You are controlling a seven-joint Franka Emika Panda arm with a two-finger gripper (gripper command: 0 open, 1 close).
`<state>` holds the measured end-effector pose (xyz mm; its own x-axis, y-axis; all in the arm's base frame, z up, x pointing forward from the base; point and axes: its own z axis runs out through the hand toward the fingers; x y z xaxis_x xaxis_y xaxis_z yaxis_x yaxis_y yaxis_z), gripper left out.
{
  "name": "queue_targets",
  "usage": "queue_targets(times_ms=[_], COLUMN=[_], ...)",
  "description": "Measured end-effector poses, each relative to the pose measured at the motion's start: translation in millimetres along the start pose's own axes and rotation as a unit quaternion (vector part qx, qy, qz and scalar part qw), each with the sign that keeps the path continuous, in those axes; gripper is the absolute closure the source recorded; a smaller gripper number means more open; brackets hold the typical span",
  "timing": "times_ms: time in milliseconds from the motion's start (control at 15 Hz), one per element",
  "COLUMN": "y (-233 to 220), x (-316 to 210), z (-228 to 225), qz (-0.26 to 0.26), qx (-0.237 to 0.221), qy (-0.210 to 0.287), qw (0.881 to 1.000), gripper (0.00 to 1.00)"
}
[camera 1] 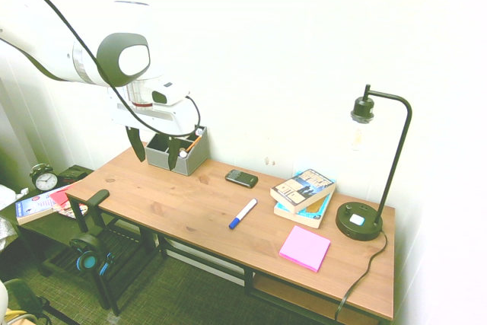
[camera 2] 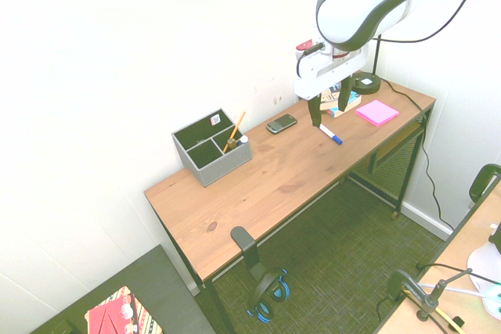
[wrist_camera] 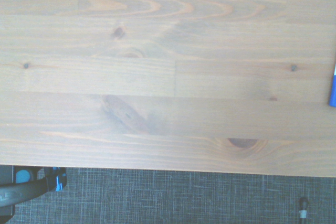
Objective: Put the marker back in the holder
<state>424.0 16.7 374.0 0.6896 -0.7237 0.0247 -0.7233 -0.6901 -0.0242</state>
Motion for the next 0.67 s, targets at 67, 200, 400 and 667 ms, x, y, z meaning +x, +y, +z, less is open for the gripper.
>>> queue_targets(times_ms=[67, 200, 400, 667], y=[-0.1, -0.2, 12.9, 32.4], x=[0.0, 2.6, 29.8, 67.3], z=[0.4, -0.3, 11.8, 68.3], qz=[0.001, 0.007, 0.034, 0.043], qx=[0.001, 0.008, 0.008, 0.021], qy=[-0.001, 0.002, 0.027, 0.035], qw=[1.000, 1.000, 0.999, 0.998], gripper=[0.00, 0.00, 0.00, 0.00])
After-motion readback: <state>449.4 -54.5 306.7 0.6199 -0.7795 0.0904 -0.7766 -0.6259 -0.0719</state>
